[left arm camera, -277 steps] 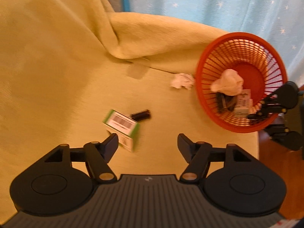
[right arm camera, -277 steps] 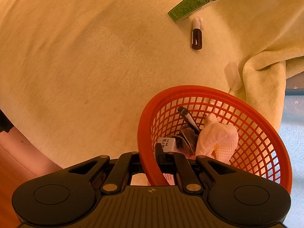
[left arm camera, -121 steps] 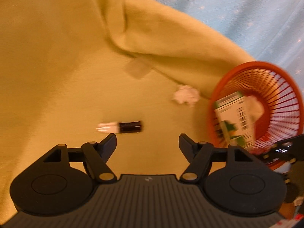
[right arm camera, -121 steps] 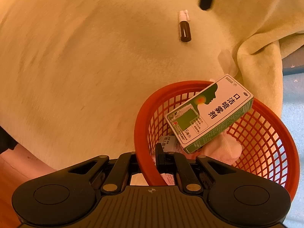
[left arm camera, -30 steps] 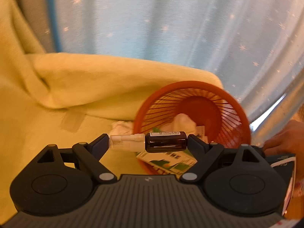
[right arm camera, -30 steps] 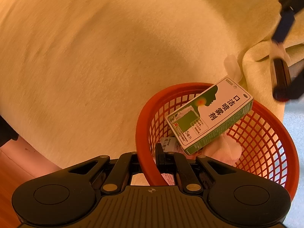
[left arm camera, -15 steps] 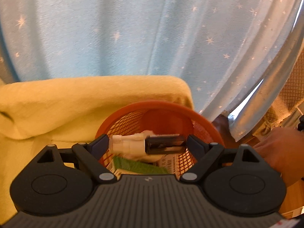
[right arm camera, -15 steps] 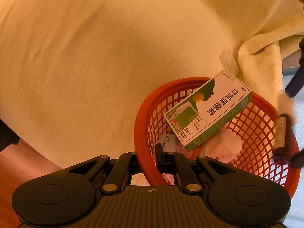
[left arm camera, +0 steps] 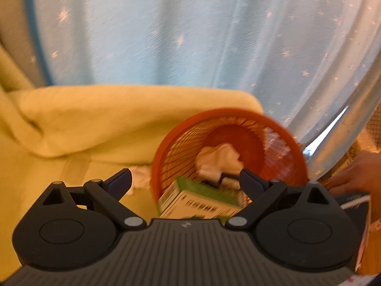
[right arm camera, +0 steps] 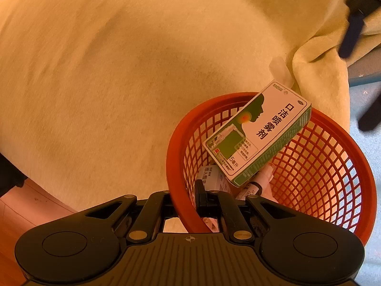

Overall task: Organize objects
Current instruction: 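Carry the brown bottle into the red wastebasket and open the left gripper, then pinch the crumpled white tissue with the left gripper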

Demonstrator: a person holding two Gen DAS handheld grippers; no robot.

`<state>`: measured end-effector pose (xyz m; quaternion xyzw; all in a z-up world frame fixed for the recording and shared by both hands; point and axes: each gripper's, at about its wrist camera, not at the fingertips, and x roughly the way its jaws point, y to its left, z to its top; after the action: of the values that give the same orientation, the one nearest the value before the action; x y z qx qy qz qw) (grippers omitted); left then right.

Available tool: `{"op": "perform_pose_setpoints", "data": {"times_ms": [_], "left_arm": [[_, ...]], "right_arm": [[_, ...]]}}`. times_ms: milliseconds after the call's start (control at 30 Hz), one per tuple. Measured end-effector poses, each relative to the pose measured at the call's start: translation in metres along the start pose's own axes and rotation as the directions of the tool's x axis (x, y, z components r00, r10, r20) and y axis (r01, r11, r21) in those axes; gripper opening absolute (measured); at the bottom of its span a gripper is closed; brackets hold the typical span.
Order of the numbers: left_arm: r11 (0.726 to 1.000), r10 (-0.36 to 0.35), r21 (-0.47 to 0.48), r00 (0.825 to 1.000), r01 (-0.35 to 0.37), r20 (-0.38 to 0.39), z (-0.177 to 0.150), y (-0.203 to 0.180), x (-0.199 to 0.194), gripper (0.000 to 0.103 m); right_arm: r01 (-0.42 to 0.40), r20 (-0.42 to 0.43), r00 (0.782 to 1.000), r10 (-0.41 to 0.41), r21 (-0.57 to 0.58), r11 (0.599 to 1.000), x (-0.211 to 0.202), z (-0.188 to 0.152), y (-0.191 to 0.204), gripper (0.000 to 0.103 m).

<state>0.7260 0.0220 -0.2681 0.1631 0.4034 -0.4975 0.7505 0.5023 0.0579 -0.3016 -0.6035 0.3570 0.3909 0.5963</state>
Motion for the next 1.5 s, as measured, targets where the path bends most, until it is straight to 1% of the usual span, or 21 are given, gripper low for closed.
{"op": "perform_pose_setpoints", "data": {"times_ms": [133, 333, 533, 667, 967, 1133, 1267, 1500], "left_arm": [[0.998, 0.047, -0.034, 0.999, -0.048, -0.026, -0.016, 0.015, -0.007, 0.095], [0.991, 0.119, -0.054, 0.99, -0.123, -0.069, -0.038, 0.035, -0.012, 0.095], [0.988, 0.137, -0.059, 0.986, -0.143, -0.096, -0.052, 0.045, -0.008, 0.095], [0.984, 0.16, -0.056, 0.98, -0.168, -0.121, -0.059, 0.049, -0.002, 0.095], [0.977, 0.189, -0.072, 0.972, -0.2, -0.142, -0.065, 0.065, 0.012, 0.095], [0.977, 0.188, -0.073, 0.972, -0.2, -0.143, -0.064, 0.078, 0.023, 0.094], [0.984, 0.166, -0.037, 0.975, -0.173, -0.148, -0.062, 0.089, 0.036, 0.089], [0.99, 0.141, 0.021, 0.976, -0.139, -0.166, -0.055, 0.105, 0.059, 0.086]], "right_arm": [[0.0, -0.006, 1.0, 0.0, 0.002, 1.0, 0.0, -0.001, -0.001, 0.003], [-0.003, -0.015, 1.0, 0.003, 0.0, 1.0, -0.002, 0.001, -0.002, 0.003], [-0.003, -0.018, 1.0, 0.003, -0.001, 1.0, -0.002, 0.001, -0.002, 0.003], [-0.003, -0.019, 1.0, 0.003, 0.001, 1.0, -0.002, -0.001, -0.003, 0.003], [-0.005, -0.019, 1.0, 0.005, 0.001, 1.0, -0.001, -0.001, -0.003, 0.003], [-0.009, -0.02, 1.0, 0.009, 0.006, 1.0, -0.001, -0.001, -0.003, 0.003], [-0.015, -0.021, 1.0, 0.015, 0.011, 1.0, -0.002, 0.0, -0.005, 0.003], [-0.028, -0.036, 0.999, 0.03, 0.046, 0.999, -0.002, 0.007, -0.011, 0.003]]}}
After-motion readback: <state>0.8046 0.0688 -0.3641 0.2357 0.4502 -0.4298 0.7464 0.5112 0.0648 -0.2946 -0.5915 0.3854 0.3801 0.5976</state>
